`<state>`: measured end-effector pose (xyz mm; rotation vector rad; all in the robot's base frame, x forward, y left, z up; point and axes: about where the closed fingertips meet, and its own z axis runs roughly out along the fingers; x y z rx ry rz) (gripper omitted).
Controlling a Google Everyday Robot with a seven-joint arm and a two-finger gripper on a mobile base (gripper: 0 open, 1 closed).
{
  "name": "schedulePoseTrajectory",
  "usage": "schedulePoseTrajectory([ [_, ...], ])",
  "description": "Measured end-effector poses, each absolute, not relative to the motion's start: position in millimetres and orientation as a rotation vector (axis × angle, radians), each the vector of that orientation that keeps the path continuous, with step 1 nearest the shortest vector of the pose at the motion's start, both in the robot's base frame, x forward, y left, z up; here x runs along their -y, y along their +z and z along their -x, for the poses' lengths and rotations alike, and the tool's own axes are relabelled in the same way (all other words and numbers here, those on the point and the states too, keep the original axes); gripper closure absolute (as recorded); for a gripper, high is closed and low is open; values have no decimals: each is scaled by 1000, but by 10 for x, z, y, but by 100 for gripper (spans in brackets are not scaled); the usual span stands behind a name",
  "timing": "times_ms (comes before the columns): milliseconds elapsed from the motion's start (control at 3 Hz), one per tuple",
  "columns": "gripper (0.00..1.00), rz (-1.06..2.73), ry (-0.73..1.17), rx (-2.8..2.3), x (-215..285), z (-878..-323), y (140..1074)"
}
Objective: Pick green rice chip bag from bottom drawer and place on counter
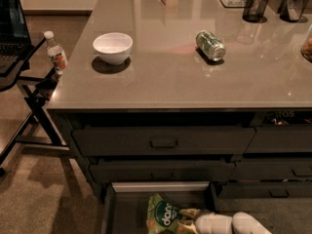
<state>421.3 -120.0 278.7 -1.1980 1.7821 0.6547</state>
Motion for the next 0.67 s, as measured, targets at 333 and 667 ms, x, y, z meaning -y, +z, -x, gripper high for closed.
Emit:
schedulePoseTrajectory([
  [333, 100, 1220, 572, -1692, 1346, -4092, 3429],
  [667, 100, 1245, 485, -1649, 1515, -4137, 4102],
])
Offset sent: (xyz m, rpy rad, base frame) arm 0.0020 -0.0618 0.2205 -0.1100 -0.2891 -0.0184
